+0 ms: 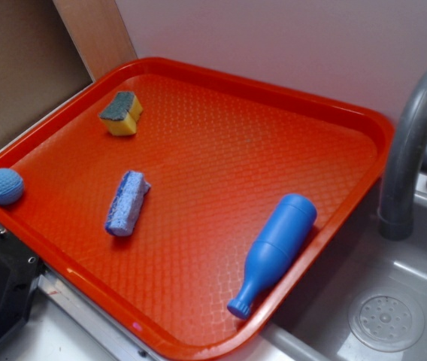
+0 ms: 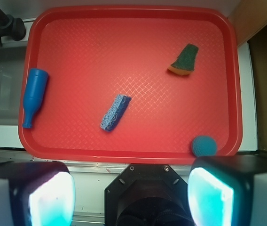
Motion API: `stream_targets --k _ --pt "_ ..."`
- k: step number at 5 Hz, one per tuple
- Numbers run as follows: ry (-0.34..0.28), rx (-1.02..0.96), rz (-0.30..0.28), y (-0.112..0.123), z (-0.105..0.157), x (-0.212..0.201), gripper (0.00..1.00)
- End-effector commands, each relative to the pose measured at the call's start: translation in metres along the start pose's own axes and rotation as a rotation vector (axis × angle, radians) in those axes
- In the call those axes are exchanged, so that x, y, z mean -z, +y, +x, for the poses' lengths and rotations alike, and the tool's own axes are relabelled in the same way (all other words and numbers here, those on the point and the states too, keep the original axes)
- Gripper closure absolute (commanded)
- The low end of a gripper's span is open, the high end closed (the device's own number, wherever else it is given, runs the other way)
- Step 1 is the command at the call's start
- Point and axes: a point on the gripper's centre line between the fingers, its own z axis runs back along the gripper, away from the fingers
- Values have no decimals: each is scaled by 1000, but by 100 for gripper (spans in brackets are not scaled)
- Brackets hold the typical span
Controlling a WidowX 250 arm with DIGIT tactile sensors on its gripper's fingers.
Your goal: Grab the blue ball.
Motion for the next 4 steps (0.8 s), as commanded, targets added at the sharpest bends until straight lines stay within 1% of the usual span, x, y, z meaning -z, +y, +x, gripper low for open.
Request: stream_targets --k 1,2,3,4 --pt "0 0 0 0 0 0 0" --pt "34 12 59 23 8 50 0" --pt "91 -16 20 49 8 88 0" --pt "124 -19 65 73 -2 125 0"
